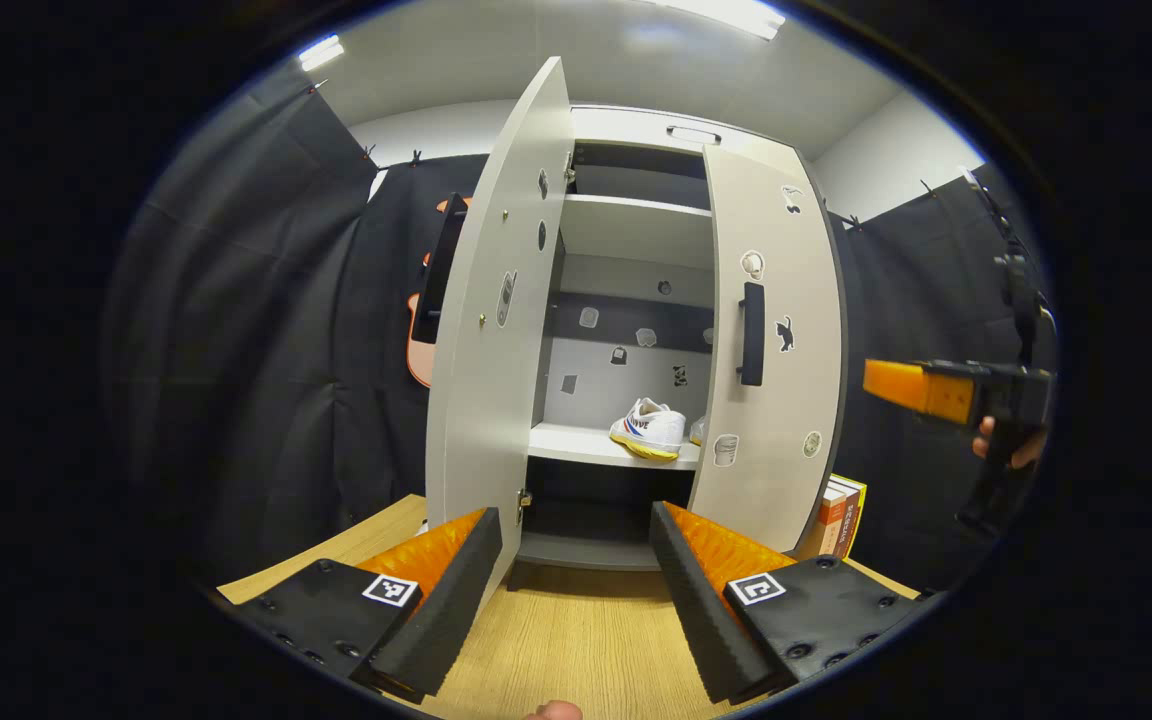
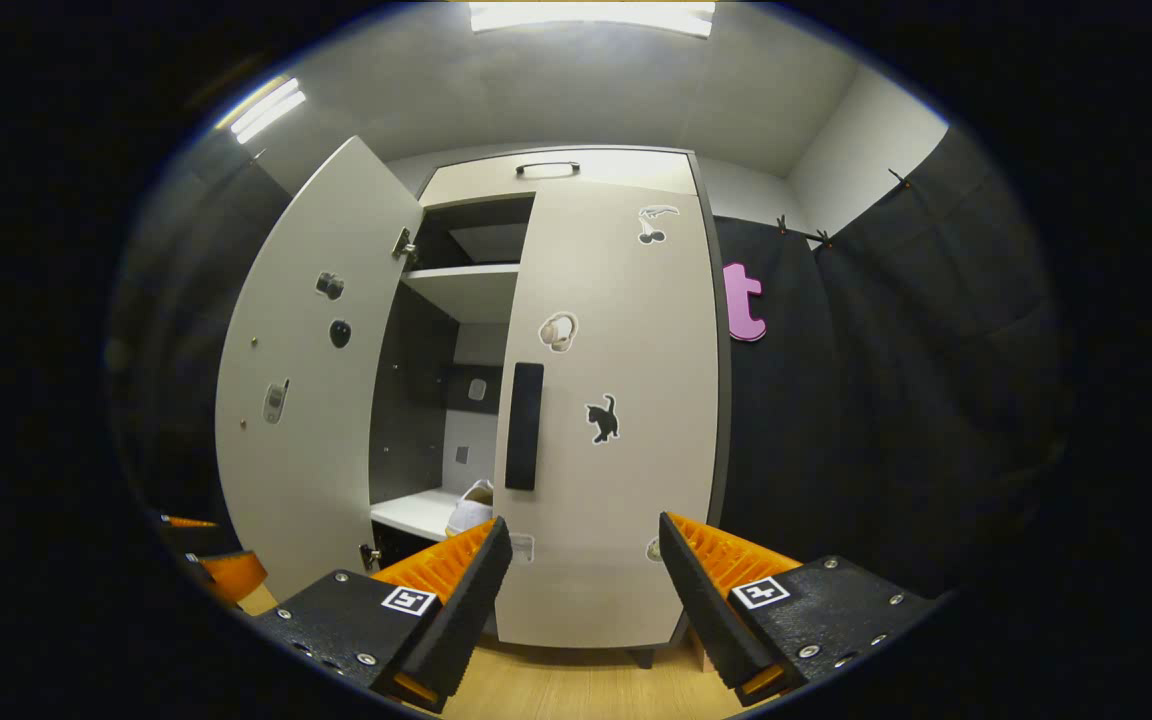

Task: Grab one shoe with the right hand and put it into the shoe cabinet, grab the other shoe with the left hand and put it into the shoe cabinet; then close the right door with the right hand and the left door with the left hand.

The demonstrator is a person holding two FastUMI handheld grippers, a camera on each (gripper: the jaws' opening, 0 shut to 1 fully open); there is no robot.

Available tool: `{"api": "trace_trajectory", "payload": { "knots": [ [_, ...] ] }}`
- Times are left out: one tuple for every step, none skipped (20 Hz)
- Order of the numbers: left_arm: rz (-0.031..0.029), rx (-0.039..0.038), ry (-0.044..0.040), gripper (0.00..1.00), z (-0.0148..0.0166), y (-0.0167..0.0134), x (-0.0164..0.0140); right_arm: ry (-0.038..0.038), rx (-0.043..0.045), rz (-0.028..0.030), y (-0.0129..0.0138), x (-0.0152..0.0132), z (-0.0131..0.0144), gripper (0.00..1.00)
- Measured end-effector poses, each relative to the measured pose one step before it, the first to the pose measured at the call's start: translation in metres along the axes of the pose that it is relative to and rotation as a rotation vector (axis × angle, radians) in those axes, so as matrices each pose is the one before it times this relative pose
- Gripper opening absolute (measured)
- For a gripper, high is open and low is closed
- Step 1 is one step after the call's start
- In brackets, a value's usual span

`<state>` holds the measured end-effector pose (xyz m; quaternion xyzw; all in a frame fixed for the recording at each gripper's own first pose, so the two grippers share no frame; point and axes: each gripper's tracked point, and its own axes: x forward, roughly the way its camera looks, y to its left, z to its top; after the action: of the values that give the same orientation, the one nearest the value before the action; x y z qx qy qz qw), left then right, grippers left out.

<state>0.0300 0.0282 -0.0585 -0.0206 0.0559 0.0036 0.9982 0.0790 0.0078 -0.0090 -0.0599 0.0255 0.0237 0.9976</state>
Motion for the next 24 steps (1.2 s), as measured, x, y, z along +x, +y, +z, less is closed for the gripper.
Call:
{"api": "trace_trajectory", "payload": {
  "knots": [
    [-0.00631, -0.00013, -0.00201, 0.97, 0.00107, -0.00322, 0.00127, 0.01217, 0.00339, -0.0077, -0.00049, -0.0115, -0.00757, 0.92],
    [-0.00586, -0.00264, -0.00232, 0.94, 0.00064, -0.00273, -0.00058, 0.01029, 0.01549, 0.00211, 0.00234, -0.01149, -0.00712, 0.92],
    [-0.0032, -0.00607, -0.002, 0.94, 0.00094, -0.00159, -0.0008, 0.01012, 0.01649, 0.00335, 0.00245, -0.00966, -0.00621, 0.92],
    [-0.00431, -0.00881, -0.00151, 0.94, 0.00158, -0.00204, -0.0012, 0.00897, 0.01167, -0.00221, 0.00066, -0.00831, -0.00575, 0.92],
    [-0.00242, -0.0072, -0.00369, 0.97, 0.00242, -0.00147, -0.0007, 0.00897, 0.0064, -0.00814, -0.00155, -0.00744, -0.00641, 0.92],
    [0.00317, -0.00307, -0.00991, 0.97, 0.00503, 0.00076, -0.00156, 0.00888, 0.00676, -0.01122, -0.00304, -0.00541, -0.00523, 0.92],
    [0.00884, -0.00702, -0.02111, 0.96, 0.00977, 0.00471, -0.00065, -0.00031, 0.00655, -0.01276, -0.00362, -0.00289, -0.00241, 0.92],
    [0.01142, -0.00998, -0.01977, 0.97, 0.01249, 0.0066, -0.0005, -0.00458, 0.00153, -0.01692, -0.00568, -0.00177, -0.00001, 0.92],
    [0.01513, -0.00907, -0.01574, 0.94, 0.01453, 0.01021, -0.0009, 0.00016, -0.00026, -0.0177, -0.00789, -0.00143, -0.00002, 0.92],
    [0.02829, -0.00988, -0.01693, 0.96, 0.01751, 0.01474, 0.00095, 0.00017, 0.00419, -0.00964, -0.0056, -0.00094, 0.00006, 0.92],
    [0.0305, -0.00797, -0.0142, 0.94, 0.01802, 0.01903, 0.0037, -0.00043, 0.00909, -0.00451, -0.00307, -0.00229, 0.00151, 0.92],
    [0.04462, -0.00483, -0.01654, 0.97, 0.01795, 0.02226, 0.0049, 0.00065, 0.01011, -0.00257, -0.00223, -0.00044, -0.00007, 0.92],
    [0.04144, 0.00545, -0.01296, 0.96, 0.01475, 0.02341, 0.00995, -0.0023, 0.00684, -0.00287, -0.00251, -0.0015, 0.00033, 0.92],
    [0.03501, 0.01677, -0.01669, 0.96, 0.01381, 0.01948, 0.01085, -0.00129, 0.00124, -0.00387, -0.00177, 0.00006, -0.00001, 0.92],
    [0.03543, 0.02089, -0.00632, 0.95, 0.01021, 0.01734, 0.01153, 0.00258, -0.00113, -0.0005, -0.0008, -0.00064, -0.0006, 0.92],
    [0.02927, 0.01714, -0.00443, 0.94, 0.00634, 0.01372, 0.01133, 0.00386, 0.00127, 0.00417, 0.00175, 0.00056, -0.00083, 0.92],
    [0.02336, 0.00807, -0.00621, 0.96, 0.00642, 0.01094, 0.0111, 0.00301, 0.0028, 0.00819, 0.00262, -0.00223, 0.00023, 0.92],
    [0.00496, 0.00507, -0.01282, 0.97, 0.00679, 0.00469, 0.01343, -0.00446, 0.00224, 0.00722, 0.00336, -0.0005, 0.00106, 0.92],
    [0.00776, 0.00493, 0.00061, 0.97, 0.00191, 0.00409, 0.01181, -0.00334, 0.00009, 0.00396, 0.00057, -0.00149, 0.00175, 0.92],
    [0.00193, 0.00545, 0.00748, 0.97, -0.00173, 0.00149, 0.01106, -0.00087, -0.00228, 0.00258, 0.00124, -0.00029, 0.00063, 0.92],
    [0.00051, 0.00211, 0.01021, 0.97, -0.00215, -0.00088, 0.01044, -0.00019, -0.00187, 0.00115, 0.00059, -0.00089, 0.00078, 0.92],
    [0.00217, 0.00061, 0.01646, 0.96, -0.00508, -0.00004, 0.00729, -0.00012, -0.00094, -0.00022, -0.00002, 0.00108, 0.0004, 0.92],
    [-0.00348, 0.00465, 0.01687, 0.96, -0.00579, -0.00149, 0.00632, -0.00044, 0.00082, -0.00256, -0.00092, -0.00069, 0.00123, 0.92],
    [0.00232, 0.00894, 0.00929, 0.97, -0.00373, -0.00088, 0.00388, -0.00056, 0.00187, -0.00173, -0.00057, 0.00081, 0.0007, 0.92]
  ]
}}
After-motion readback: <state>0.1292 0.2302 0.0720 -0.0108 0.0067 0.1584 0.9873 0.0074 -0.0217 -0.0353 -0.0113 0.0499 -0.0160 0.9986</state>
